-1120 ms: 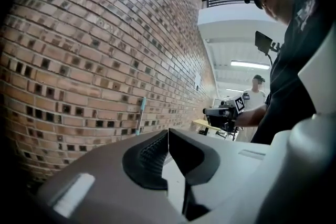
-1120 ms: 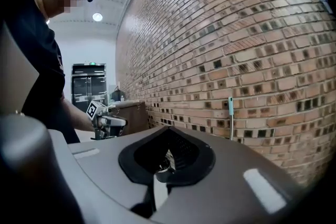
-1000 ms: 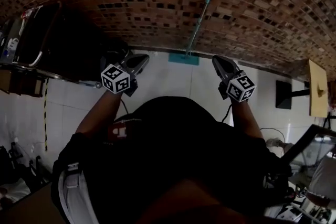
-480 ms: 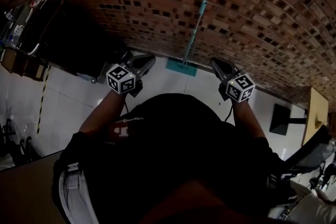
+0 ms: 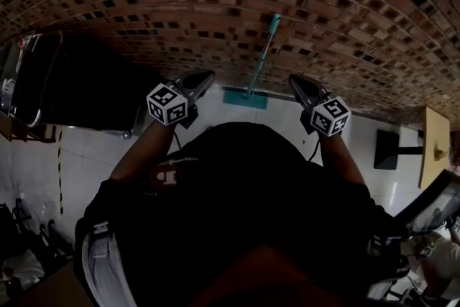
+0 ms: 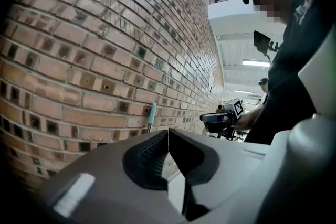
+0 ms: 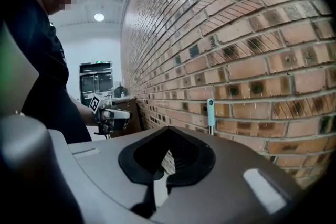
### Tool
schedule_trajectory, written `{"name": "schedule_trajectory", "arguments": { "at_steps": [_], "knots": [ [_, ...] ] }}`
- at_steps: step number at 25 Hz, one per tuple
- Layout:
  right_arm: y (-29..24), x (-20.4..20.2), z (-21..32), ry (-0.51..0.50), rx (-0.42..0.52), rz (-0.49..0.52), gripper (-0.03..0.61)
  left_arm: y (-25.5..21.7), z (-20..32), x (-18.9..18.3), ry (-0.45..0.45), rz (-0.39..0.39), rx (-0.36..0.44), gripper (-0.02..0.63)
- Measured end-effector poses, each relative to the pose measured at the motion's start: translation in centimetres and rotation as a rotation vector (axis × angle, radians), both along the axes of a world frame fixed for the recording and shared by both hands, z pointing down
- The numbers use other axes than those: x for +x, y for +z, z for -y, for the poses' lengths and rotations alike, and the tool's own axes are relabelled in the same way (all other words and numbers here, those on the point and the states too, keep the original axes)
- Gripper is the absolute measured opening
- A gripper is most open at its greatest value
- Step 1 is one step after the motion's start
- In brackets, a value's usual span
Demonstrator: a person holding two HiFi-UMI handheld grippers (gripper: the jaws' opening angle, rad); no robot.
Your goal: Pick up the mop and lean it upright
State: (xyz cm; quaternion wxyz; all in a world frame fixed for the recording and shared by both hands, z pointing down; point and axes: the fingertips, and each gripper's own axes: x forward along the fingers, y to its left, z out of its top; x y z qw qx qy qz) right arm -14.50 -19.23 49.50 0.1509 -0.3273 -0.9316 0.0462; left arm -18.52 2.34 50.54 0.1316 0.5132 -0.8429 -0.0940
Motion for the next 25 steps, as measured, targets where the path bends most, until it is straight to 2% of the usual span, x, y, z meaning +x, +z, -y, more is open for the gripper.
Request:
{"name": "schedule_trajectory", "arguments": {
  "at_steps": [5,10,16,18,22,25],
  "knots": [
    [-0.8,-4.7,-0.3,0.113,-0.037,-0.019,0.014,-0.2,-0.1,-6.1,0.111,0.013,-0.008,0.002],
    [-0.4,-8.1,-0.1,0.182,-0.007,-0.012,0.014,0.2,-0.8,-10.1,0.170,0.001,-0.015,0.002],
    [0.9,-10.7,0.8,0.123,0.015,-0.037,0.015,0.8,0.2,-12.3,0.117,-0.011,-0.012,0.002],
    [1.4,-11.6,1.3,0.081,0.004,-0.051,0.015,0.7,1.3,-12.8,0.085,-0.007,-0.015,0.002],
    [1.4,-13.0,2.9,-0.022,0.056,-0.025,0.015,-0.1,4.0,-12.5,0.011,0.000,-0.012,0.002],
    [1.6,-14.0,3.3,-0.101,0.040,-0.033,0.017,-0.5,5.0,-12.3,-0.073,-0.003,-0.013,0.002]
  ]
}}
